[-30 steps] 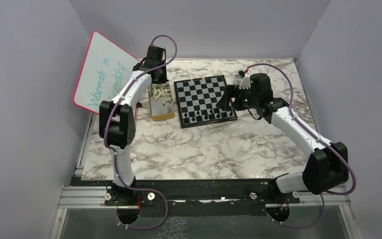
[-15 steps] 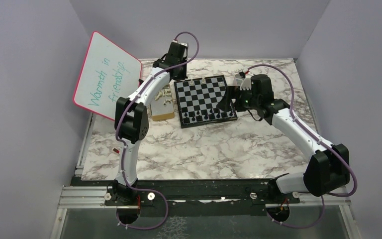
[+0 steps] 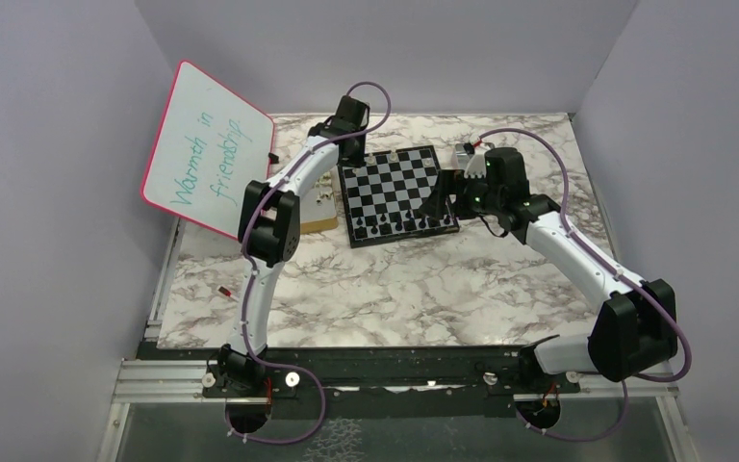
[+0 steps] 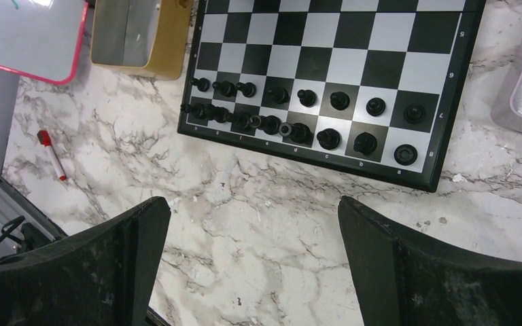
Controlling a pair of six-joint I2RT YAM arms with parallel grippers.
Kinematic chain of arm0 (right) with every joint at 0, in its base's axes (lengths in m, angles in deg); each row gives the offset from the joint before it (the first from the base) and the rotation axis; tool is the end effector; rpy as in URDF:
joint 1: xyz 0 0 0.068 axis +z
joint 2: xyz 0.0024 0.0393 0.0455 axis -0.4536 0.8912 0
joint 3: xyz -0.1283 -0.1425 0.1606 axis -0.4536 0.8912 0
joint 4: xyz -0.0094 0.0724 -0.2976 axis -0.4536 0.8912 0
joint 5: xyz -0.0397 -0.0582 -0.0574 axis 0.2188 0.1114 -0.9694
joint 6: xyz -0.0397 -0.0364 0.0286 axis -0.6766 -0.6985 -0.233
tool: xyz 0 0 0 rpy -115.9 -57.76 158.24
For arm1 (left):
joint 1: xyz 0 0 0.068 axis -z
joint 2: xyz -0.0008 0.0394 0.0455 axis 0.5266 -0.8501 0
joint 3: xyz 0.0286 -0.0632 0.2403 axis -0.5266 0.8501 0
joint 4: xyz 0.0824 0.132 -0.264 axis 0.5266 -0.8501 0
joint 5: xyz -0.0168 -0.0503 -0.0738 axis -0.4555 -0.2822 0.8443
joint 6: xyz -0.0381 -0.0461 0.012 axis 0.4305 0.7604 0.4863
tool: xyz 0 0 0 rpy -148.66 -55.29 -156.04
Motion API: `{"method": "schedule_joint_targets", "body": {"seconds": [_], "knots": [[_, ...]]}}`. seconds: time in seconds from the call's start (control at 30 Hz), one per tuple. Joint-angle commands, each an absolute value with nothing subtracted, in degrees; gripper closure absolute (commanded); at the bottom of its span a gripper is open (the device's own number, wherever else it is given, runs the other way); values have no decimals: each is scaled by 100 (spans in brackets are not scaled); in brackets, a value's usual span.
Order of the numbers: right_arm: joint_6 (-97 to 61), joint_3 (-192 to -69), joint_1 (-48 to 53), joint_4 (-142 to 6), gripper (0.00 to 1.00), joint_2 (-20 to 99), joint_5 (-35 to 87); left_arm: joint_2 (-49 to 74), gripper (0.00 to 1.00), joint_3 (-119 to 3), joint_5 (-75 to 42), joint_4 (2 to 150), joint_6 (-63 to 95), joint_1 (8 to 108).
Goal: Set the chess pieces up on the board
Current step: Place the chess piece on the chessboard.
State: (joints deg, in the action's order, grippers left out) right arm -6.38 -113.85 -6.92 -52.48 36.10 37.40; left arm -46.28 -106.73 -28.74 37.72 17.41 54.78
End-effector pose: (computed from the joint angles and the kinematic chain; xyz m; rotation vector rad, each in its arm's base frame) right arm 0.3343 0.1379 0.2414 -0.2212 2.2400 0.7362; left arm 0.5201 -0.2174 0.1865 0.1923 2.4328 -0.1956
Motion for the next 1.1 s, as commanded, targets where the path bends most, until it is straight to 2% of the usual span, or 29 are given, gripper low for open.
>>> {"method": "schedule_joint_targets", "body": {"seconds": [0.0,1.07], "knots": [[-630,-11350,-667,-5306,0,3470,3813,-4787,91,-10941,-3028,3805,1653,5472],[-649,-11338,-667,-5300,0,3466,3805,-4900,91,-10691,-3438,3820,1492,5446]]}}
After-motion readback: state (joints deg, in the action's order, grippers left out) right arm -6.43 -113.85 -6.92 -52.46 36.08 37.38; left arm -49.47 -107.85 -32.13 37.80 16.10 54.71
